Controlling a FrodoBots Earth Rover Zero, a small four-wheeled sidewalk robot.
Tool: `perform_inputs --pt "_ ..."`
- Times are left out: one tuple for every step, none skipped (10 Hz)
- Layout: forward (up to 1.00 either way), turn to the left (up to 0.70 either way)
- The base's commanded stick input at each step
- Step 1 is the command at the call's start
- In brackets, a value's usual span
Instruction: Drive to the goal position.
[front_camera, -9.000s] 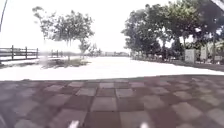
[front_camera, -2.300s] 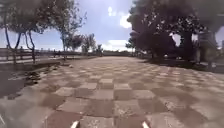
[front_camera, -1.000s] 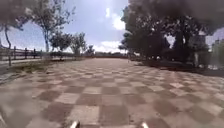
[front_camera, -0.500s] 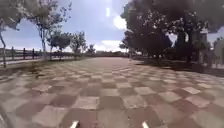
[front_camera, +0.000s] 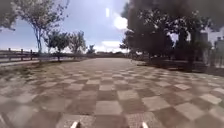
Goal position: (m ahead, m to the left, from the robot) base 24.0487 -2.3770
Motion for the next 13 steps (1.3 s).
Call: perform_inputs --pt "1.00 0.00" --pt "1.00 0.00" --pt "1.00 0.00" --pt "1.00 0.00" --pt "1.00 0.00" --pt "1.00 0.00" --pt "1.00 0.00" --pt "1.00 0.00" --pt "1.00 0.00" --pt "1.00 0.00" --pt "1.00 0.00" --pt "1.00 0.00" --pt "1.00 0.00"
